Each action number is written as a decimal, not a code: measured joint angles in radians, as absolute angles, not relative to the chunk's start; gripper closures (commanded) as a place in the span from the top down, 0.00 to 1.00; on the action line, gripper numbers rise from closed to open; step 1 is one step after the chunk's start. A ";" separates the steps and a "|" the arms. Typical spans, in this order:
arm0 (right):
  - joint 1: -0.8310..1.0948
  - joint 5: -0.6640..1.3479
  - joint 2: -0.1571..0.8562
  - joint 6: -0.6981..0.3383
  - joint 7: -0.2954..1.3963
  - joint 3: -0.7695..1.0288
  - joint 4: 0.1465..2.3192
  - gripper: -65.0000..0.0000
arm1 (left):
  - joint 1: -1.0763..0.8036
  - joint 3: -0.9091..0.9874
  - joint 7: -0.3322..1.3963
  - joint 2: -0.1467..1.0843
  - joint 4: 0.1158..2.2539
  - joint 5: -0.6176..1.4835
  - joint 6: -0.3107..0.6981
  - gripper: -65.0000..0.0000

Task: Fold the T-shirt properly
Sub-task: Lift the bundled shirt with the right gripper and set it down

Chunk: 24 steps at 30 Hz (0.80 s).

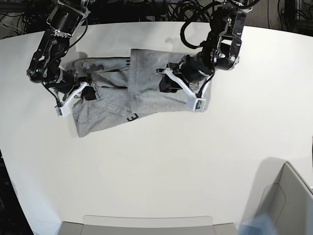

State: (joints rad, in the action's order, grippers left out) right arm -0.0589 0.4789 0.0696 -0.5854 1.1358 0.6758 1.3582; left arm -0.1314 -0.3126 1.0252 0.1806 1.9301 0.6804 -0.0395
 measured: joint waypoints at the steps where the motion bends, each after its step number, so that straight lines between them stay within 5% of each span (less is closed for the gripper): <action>1: -0.080 0.428 0.083 -0.584 1.137 0.678 1.356 0.00 | -0.141 -0.292 1.023 0.181 1.946 0.680 -0.038 0.18; 12: -0.243 -0.026 0.173 -0.536 1.017 0.594 1.374 0.00 | -0.230 -0.085 1.023 0.180 1.968 0.677 -0.037 0.18; 24: -0.113 -0.491 -0.034 -0.539 1.012 0.180 1.811 0.00 | -0.308 0.120 1.023 0.180 1.967 0.680 -0.037 0.18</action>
State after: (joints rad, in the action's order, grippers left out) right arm -0.1131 -0.4911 -0.0341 -0.5388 1.0122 0.1799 1.8114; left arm -0.3077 0.1204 1.0233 0.1799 1.9671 0.6800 -0.0372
